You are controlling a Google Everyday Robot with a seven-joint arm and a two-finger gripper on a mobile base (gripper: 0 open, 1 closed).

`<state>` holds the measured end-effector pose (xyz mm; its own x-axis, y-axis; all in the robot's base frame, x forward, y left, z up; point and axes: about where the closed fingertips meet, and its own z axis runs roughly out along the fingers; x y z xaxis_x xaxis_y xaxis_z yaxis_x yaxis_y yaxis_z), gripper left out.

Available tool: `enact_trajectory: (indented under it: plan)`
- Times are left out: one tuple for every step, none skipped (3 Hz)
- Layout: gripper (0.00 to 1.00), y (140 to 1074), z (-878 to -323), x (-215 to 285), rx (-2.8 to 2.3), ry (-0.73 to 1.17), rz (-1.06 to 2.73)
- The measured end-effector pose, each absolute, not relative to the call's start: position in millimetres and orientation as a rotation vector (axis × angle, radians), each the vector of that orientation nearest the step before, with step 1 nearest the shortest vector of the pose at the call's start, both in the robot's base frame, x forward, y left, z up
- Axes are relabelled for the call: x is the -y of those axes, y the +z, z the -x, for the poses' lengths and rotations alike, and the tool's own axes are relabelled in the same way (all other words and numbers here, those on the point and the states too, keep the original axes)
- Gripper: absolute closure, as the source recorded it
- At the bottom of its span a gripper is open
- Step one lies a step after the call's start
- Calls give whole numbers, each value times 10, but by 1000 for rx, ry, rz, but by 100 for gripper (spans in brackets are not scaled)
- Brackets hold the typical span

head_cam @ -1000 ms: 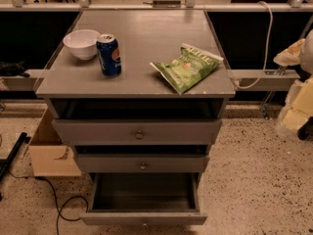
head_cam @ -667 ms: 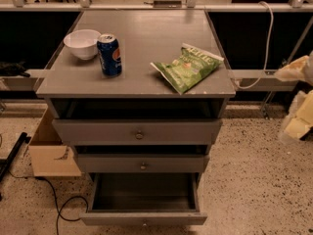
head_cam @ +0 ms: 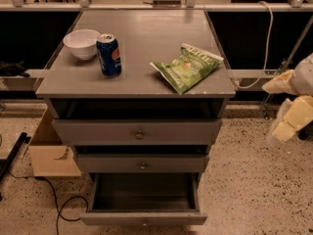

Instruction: Close bottom drawer

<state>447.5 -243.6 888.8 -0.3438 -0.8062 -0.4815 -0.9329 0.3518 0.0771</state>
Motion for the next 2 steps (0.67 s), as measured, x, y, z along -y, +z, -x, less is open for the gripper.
enact_trajectory:
  plan:
    - [0,8625,-4467,2418,-2288,536,1493]
    - [0,8339,-4375,2408,-2304,603,1454]
